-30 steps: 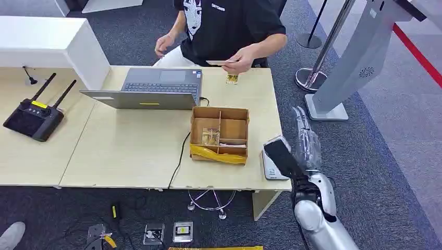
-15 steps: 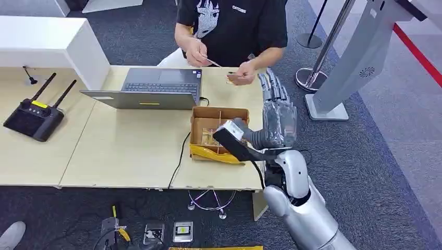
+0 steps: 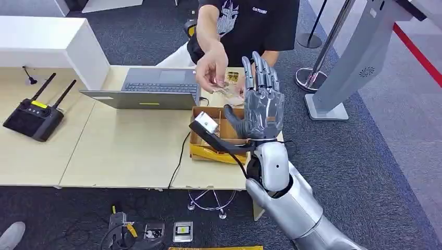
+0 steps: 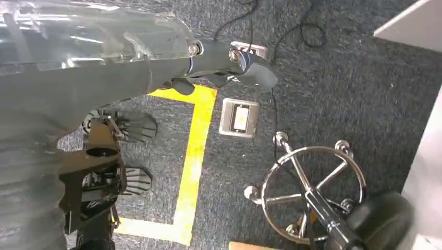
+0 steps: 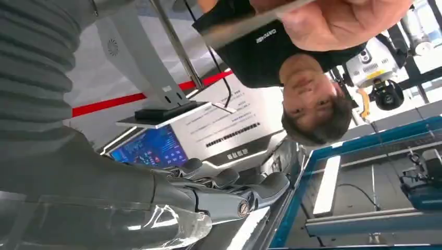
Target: Pass the card to the sensor for recognition and then transmit it.
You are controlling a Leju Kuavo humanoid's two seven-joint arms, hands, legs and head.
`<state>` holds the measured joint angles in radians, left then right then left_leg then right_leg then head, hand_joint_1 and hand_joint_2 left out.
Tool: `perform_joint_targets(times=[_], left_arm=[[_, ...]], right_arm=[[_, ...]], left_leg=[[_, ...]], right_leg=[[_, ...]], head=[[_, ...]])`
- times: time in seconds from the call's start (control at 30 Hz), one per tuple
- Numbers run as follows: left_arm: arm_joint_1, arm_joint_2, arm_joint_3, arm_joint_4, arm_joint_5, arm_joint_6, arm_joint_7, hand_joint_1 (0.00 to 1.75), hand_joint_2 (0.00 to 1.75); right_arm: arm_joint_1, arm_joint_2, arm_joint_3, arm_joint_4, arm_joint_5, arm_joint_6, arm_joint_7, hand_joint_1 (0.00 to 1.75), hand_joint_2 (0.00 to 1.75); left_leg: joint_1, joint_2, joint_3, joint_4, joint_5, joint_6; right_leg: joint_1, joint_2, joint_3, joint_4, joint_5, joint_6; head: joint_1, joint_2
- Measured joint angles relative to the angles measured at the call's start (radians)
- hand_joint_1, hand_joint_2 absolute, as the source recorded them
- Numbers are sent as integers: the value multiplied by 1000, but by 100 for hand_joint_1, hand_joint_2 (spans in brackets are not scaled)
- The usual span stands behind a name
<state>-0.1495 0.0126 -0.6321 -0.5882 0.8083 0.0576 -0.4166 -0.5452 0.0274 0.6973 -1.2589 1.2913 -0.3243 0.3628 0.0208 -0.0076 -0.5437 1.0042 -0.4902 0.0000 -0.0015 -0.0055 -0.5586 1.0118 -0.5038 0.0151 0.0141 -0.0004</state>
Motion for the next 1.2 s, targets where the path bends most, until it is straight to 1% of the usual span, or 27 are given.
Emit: perform_joint_targets(times=[0.07, 0.1, 0.13, 0.17, 0.2, 0.37, 0.77, 0.97, 1.03, 1.2], left_arm=[[-3, -1, 0, 0, -3, -3, 2, 0, 175], [-5, -2, 0, 0, -7, -4, 5, 0, 175], [-6, -3, 0, 0, -8, -5, 7, 0, 175], [-7, -3, 0, 0, -9, -6, 8, 0, 175], [-8, -4, 0, 0, -10, -11, 9, 0, 175], [-19, -8, 0, 3, -19, -23, 9, 0, 175], [-27, -8, 0, 9, -23, -26, 9, 0, 175], [-25, -8, 2, 16, -29, -23, 9, 0, 175], [-22, -8, 3, 15, -31, -18, 9, 0, 175], [-19, -7, 3, 16, -34, -17, 9, 0, 175]], right_arm=[[-3, 3, 2, 8, 1, 0, 0, 0, 175], [-5, 3, 2, 15, 1, 1, 0, 65, 175], [-7, 4, 3, 21, 2, 2, 0, 164, 175], [-8, 5, 3, 25, 1, 2, 0, 171, 175], [-8, 7, 3, 32, 1, 5, 0, 175, 175], [-12, 15, 6, 66, -11, 34, -4, 175, 175], [-19, 22, 8, 110, -27, 52, -15, 175, 175], [-12, 28, 7, 129, -69, 44, -42, 175, 175], [7, 27, 7, 121, -80, 32, -51, 175, 175], [33, 24, 7, 95, -84, 31, -54, 175, 175]], left_leg=[[0, 0, 0, 0, 0, 0], [0, 0, 0, 0, 0, 0], [0, 0, 0, 0, 0, 0], [0, 0, 0, 0, 0, 0], [0, 0, 0, 0, 0, 0], [0, 0, 0, 0, 0, 0], [0, 0, 0, 0, 0, 0], [0, 0, 0, 0, 0, 0], [0, 0, 0, 0, 0, 0], [0, 0, 0, 0, 0, 0]], right_leg=[[0, 0, 0, 0, 0, 0], [0, 0, 0, 0, 0, 0], [0, 0, 0, 0, 0, 0], [0, 0, 0, 0, 0, 0], [0, 0, 0, 0, 0, 0], [0, 0, 0, 0, 0, 0], [0, 0, 0, 0, 0, 0], [0, 0, 0, 0, 0, 0], [0, 0, 0, 0, 0, 0], [0, 0, -1, 0, 0, 0]], head=[[0, 0], [0, 0], [0, 0], [0, 0], [0, 0], [0, 0], [0, 0], [0, 0], [0, 0], [0, 0]])
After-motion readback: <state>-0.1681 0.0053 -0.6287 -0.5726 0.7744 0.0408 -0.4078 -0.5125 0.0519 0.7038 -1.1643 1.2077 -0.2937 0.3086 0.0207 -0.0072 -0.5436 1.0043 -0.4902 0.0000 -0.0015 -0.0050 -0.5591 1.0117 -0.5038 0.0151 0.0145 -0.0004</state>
